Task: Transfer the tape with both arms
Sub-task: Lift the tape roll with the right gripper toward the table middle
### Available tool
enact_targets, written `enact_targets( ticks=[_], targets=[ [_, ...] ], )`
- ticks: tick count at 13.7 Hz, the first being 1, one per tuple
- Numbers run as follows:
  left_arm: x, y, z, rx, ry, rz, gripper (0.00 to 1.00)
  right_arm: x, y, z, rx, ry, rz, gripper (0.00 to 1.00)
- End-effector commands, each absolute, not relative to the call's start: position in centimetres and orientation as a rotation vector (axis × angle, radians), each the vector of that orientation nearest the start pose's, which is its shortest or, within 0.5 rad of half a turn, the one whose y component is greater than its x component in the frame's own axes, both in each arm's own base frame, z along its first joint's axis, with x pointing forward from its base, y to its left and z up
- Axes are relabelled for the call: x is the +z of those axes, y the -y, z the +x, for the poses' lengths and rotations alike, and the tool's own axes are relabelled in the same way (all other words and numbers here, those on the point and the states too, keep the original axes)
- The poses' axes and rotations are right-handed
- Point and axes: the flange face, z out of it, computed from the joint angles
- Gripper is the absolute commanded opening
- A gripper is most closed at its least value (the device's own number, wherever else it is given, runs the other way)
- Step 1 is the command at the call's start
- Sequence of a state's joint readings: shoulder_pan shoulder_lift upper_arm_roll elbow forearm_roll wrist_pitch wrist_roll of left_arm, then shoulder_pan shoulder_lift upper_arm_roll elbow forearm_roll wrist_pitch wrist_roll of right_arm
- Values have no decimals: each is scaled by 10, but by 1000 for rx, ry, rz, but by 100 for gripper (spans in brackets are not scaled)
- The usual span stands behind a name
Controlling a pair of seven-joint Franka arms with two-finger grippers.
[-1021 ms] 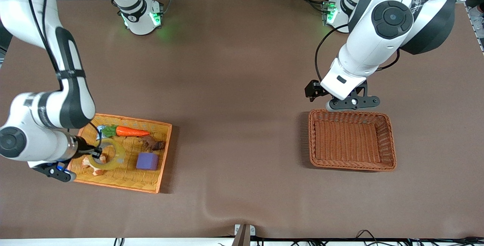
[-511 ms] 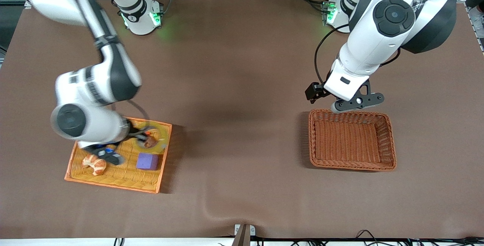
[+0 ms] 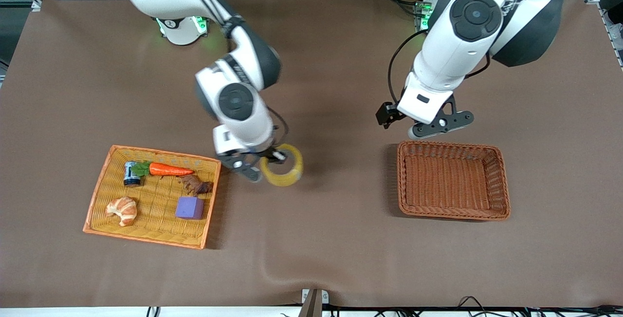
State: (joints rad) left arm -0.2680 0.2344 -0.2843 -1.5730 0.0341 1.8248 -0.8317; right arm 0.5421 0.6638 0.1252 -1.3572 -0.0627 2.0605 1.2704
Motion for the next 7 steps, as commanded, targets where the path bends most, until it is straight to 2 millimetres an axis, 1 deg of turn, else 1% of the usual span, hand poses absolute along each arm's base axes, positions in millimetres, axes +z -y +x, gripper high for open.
enact_targets(
  ticks=[1,2,3,4,6,7],
  targets=[
    [490,353,545,14,482,-3126,100,281,-471,585,-45,-1032,-2839,0],
    [484,357,545,20,492,-3125,100,257,-490,573,-46,-1036,-2826,0],
    [480,360,545,26,495,-3124,100,236,-501,566,-51,-1059,-2801,0],
    [475,360,547,33,494,-3120,100,224,-508,561,-59,-1073,-2779,0],
    [466,369,543,42,473,-3125,100,221,-509,560,-57,-1077,-2773,0],
    [460,373,543,50,471,-3124,100,224,-509,562,-65,-1074,-2774,36]
  ],
)
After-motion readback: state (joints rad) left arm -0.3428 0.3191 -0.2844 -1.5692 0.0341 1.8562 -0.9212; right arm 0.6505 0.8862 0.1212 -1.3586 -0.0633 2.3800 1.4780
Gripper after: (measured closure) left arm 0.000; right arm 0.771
